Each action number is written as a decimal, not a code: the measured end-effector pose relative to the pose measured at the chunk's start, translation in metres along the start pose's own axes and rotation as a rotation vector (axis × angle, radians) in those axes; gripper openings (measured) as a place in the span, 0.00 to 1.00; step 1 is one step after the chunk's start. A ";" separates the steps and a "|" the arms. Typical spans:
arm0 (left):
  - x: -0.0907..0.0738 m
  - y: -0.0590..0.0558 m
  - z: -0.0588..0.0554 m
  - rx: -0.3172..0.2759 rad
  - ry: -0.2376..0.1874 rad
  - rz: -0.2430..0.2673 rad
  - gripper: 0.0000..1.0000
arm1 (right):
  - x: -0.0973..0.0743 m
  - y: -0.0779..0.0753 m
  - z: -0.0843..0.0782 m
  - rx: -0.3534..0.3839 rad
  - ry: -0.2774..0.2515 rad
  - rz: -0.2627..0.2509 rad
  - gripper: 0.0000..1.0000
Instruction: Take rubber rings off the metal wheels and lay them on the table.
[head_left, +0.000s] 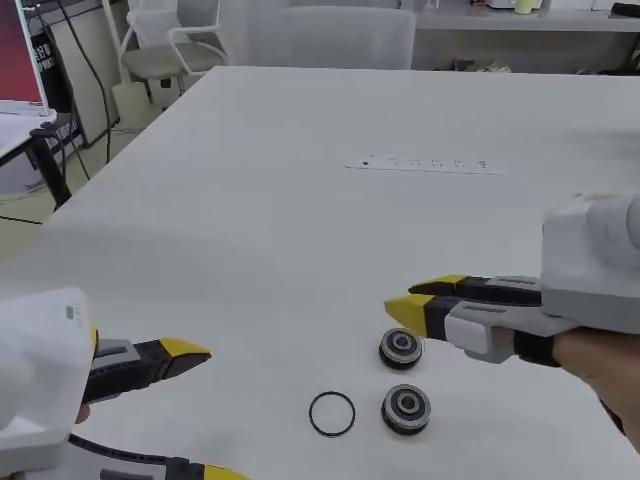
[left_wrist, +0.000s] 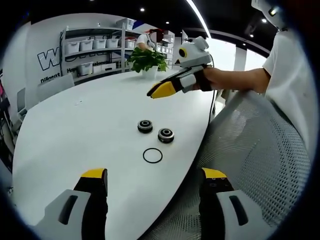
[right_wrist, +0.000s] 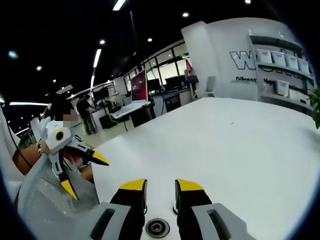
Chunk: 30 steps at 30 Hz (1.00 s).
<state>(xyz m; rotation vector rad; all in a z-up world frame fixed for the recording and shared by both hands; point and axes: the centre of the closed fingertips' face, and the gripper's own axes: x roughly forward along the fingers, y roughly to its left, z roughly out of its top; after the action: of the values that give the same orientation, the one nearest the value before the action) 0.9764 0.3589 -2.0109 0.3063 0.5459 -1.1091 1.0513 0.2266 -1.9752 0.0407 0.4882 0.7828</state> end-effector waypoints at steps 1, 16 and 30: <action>0.000 0.000 0.000 0.000 -0.001 0.000 0.73 | -0.002 -0.004 0.000 -0.007 0.003 -0.012 0.20; -0.001 0.002 -0.001 0.002 0.008 0.008 0.73 | -0.007 -0.022 -0.051 -0.214 0.212 -0.003 0.20; 0.002 -0.003 0.001 0.047 0.015 -0.024 0.74 | -0.004 -0.018 -0.075 -0.261 0.295 0.081 0.21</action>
<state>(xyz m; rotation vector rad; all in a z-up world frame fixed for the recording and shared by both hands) 0.9746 0.3557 -2.0113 0.3502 0.5386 -1.1453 1.0281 0.2003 -2.0435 -0.3030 0.6621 0.9320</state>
